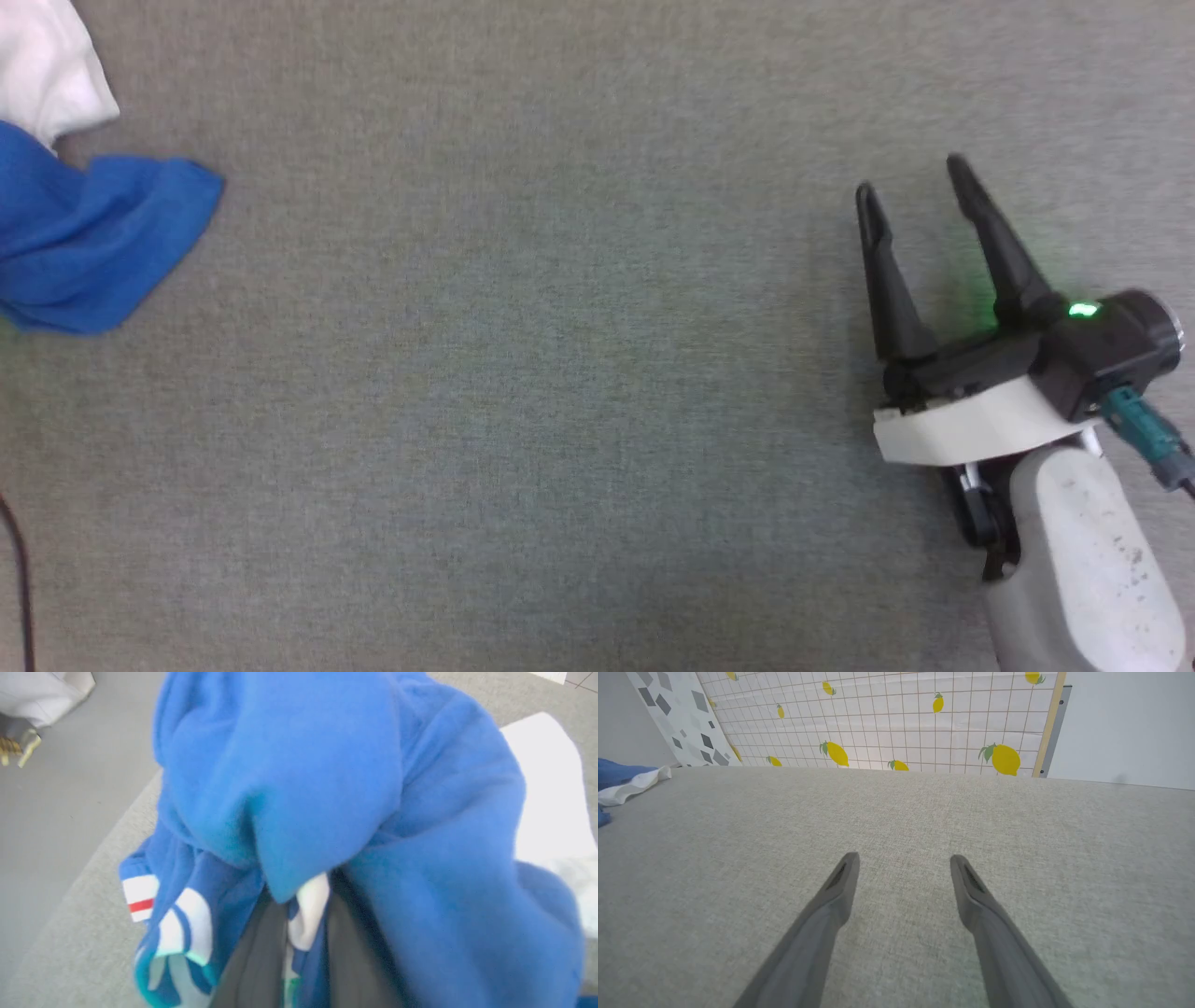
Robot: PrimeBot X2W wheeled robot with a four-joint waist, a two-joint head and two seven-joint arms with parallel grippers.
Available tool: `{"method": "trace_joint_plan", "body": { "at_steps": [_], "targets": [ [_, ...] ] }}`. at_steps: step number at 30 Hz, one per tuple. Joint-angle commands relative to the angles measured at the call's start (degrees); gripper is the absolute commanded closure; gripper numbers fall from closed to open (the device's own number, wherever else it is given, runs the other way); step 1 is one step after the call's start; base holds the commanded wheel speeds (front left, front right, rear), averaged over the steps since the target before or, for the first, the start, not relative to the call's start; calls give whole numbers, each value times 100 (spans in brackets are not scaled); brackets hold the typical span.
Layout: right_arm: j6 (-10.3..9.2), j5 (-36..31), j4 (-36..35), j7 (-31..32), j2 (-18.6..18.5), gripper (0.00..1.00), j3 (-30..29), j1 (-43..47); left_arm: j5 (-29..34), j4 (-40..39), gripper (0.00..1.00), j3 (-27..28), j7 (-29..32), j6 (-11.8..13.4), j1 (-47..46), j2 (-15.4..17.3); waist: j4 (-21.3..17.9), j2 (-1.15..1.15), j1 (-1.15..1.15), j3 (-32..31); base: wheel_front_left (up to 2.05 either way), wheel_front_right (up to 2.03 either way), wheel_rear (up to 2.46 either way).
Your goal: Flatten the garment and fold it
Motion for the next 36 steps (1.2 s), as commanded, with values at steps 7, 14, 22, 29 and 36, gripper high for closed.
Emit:
{"method": "trace_joint_plan", "body": {
  "at_steps": [7, 14, 22, 29, 36],
  "targets": [
    [-11, -23, 418, -76, 75, 0, -204, 654, 904, 9, 100, -507, -1947, -478, -351, 252, 137, 0, 0, -2079, 0, 0, 0],
    [-11, -45, 454, -58, 144, 0, -390, 1140, 1036, -34, 100, -1218, -2690, -981, -1182, -252, -71, 0, 0, -2979, 0, 0, 0],
    [-11, -25, 317, 9, 165, 0, -417, 1396, 898, -134, 100, -2094, -2906, -1231, -1560, -1441, -565, 0, 0, -3369, 0, 0, 0],
    [-11, 37, 229, 107, 166, 0, -442, 1495, 653, 201, 100, -2834, -2874, -1499, -1211, -2364, -1068, 0, 0, -3471, 0, 0, 0],
    [-11, 56, 187, 191, 167, 0, -415, 1540, 250, 1272, 100, -3509, -2158, -1816, -549, -2834, -1471, 0, 0, -3473, 0, 0, 0]
  ]
}}
